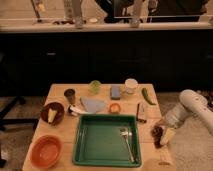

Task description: Place grapes in tray

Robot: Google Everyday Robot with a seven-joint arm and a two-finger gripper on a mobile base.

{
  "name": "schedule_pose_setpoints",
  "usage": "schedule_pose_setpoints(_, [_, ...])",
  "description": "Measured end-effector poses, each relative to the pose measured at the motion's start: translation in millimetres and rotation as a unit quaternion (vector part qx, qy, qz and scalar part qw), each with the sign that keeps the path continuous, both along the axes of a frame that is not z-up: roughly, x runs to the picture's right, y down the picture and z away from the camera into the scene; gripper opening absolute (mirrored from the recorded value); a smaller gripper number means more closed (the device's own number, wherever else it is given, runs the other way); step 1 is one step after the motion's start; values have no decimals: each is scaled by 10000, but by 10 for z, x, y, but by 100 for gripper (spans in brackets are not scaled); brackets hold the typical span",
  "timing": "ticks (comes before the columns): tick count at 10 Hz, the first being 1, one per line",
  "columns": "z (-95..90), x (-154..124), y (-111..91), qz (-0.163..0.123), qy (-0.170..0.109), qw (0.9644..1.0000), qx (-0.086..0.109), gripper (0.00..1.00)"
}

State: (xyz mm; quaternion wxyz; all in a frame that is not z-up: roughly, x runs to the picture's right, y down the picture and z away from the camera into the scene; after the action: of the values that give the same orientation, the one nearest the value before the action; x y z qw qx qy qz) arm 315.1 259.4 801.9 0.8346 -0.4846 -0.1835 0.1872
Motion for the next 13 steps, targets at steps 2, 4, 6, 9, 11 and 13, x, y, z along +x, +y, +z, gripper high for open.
schedule_pose_setpoints(2, [-3,5,14,99,-55,9999,-63,80])
schedule_pose_setpoints(4, [1,5,12,114,-77,9999,-73,69])
schedule_pose_setpoints(6, [0,4,11,110,-81,9999,-83,47])
schedule_pose_setpoints(9, [5,1,35,115,-98,9998,-118,16])
schedule_pose_setpoints(11, [-4,-4,30,149,-132,9998,-101,1])
schedule_pose_setpoints(13, [-5,-31,10,130,-157,9998,-81,0])
